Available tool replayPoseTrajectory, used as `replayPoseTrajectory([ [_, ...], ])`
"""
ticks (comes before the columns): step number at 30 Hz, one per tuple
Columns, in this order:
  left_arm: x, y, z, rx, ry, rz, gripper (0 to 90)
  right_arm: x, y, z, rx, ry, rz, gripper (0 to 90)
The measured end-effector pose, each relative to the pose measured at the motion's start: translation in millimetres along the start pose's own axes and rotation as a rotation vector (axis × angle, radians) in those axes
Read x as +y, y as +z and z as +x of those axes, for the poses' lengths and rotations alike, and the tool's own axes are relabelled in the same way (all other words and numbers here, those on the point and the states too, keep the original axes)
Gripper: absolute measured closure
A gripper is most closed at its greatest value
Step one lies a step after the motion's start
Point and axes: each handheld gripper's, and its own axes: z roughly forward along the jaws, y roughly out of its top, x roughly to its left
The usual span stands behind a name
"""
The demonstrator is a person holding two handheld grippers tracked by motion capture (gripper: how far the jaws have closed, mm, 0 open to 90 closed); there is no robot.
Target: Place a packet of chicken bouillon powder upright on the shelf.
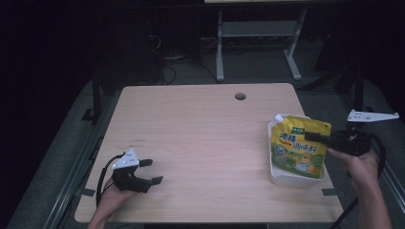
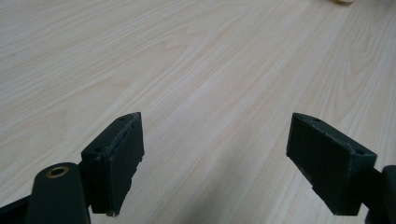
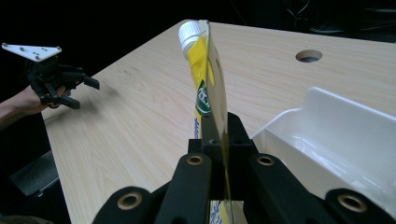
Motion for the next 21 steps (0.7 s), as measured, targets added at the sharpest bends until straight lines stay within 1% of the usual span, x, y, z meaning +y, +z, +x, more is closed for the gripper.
replayPoseTrajectory([
  [7,-0.4,0.5,0.7,0.0,-0.004,0.0,18.8,-8.2,2.3,-5.0,-0.011,0.015,0.016,88.8],
  [10,-0.7,0.7,0.8,0.0,-0.006,0.001,18.8,-11.6,1.6,-7.0,-0.006,0.021,0.012,88.7],
  [14,-0.7,1.8,0.7,-0.004,0.0,0.008,18.8,-16.4,-2.9,-9.8,-0.013,0.03,0.009,88.4],
  [21,-1.0,1.9,1.0,-0.001,-0.002,0.01,18.8,-25.3,-8.6,-13.6,-0.012,0.046,-0.002,88.2],
])
